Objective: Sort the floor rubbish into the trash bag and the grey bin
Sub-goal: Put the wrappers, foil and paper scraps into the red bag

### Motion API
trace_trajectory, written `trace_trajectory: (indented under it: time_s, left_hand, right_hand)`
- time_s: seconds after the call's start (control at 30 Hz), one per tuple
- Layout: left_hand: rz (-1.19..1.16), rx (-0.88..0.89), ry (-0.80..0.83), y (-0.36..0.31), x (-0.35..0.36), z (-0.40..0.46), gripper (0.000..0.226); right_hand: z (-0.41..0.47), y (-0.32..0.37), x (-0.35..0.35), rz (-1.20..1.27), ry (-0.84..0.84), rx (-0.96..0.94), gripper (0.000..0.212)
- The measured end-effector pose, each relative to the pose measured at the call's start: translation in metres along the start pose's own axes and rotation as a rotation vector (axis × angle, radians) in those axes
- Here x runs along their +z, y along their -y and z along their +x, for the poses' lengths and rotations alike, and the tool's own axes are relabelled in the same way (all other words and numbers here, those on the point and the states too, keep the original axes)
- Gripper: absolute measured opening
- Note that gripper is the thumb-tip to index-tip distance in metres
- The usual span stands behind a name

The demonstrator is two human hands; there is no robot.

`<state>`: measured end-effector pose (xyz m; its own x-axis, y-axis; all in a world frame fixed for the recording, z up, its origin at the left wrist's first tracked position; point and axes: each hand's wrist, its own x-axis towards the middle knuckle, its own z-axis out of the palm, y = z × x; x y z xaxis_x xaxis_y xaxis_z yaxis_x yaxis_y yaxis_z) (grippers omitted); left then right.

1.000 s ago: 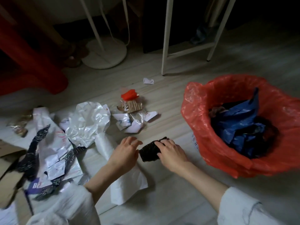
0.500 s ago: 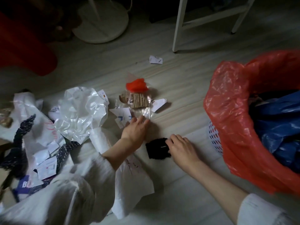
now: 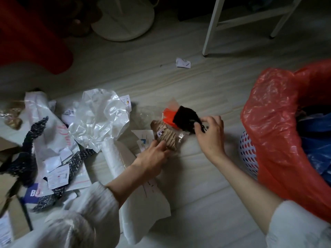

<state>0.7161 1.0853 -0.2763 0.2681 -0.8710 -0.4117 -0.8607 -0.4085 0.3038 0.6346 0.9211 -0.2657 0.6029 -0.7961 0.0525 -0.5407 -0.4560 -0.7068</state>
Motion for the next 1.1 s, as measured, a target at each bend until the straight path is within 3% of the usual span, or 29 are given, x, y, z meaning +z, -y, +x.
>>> trace_trajectory:
  time_s: [0.1,0.17,0.23,0.47,0.77,1.0,1.1]
  left_hand:
    - [0.004,0.114,-0.062,0.001,-0.003,-0.004,0.043]
    - [0.026,0.214,-0.138,0.004,-0.005,-0.005,0.039]
    - [0.021,0.247,-0.155,0.009,-0.003,-0.006,0.036]
    - [-0.043,0.220,-0.307,0.017,-0.008,-0.020,0.030]
    - [-0.059,0.099,-0.553,0.006,-0.082,-0.042,0.034]
    - [0.013,0.145,-0.793,-0.018,-0.167,-0.075,0.016]
    - [0.041,0.236,-0.805,-0.050,-0.199,-0.073,0.022]
  right_hand:
    - [0.019,0.013,0.016,-0.033,0.234,-0.130,0.013]
    - [0.025,0.016,0.028,-0.135,0.463,-0.104,0.012]
    - [0.022,0.015,0.036,-0.249,0.521,-0.038,0.010]
    - [0.019,0.009,0.008,-0.263,0.229,0.112,0.012]
    - [0.017,0.069,-0.053,-0.337,0.028,-0.163,0.012]
    - [0.023,0.148,-0.139,-0.173,-0.178,-0.254,0.011]
    - [0.024,0.156,-0.192,-0.153,-0.267,-0.258,0.010]
